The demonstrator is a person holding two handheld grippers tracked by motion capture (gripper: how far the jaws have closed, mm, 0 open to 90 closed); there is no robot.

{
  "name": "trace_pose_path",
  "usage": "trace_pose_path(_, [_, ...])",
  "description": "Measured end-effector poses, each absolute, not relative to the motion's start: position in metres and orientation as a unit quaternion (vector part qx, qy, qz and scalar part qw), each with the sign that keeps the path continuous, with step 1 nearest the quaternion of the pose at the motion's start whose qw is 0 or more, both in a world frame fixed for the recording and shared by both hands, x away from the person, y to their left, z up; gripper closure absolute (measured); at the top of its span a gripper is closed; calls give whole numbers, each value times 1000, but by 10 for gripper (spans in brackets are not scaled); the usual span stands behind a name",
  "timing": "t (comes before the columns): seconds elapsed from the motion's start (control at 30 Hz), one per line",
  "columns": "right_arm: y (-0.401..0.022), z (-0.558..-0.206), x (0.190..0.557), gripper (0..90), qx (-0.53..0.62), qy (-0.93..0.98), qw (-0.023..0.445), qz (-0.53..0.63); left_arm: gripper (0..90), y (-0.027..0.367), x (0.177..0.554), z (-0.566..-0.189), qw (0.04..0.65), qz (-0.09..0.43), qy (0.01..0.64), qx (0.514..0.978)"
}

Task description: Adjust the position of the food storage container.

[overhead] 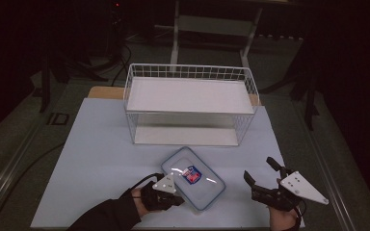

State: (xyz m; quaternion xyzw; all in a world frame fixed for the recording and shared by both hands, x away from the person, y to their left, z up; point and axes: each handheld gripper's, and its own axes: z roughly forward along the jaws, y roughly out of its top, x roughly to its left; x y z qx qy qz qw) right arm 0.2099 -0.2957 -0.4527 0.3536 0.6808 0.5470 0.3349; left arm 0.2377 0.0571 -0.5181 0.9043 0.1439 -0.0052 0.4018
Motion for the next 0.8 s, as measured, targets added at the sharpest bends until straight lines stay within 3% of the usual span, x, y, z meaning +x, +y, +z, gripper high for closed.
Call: trace_pose_path(0.8, [-297, -453, 210, 110, 352, 682, 329, 550, 897, -5, 253, -520, 401, 9, 146, 905])
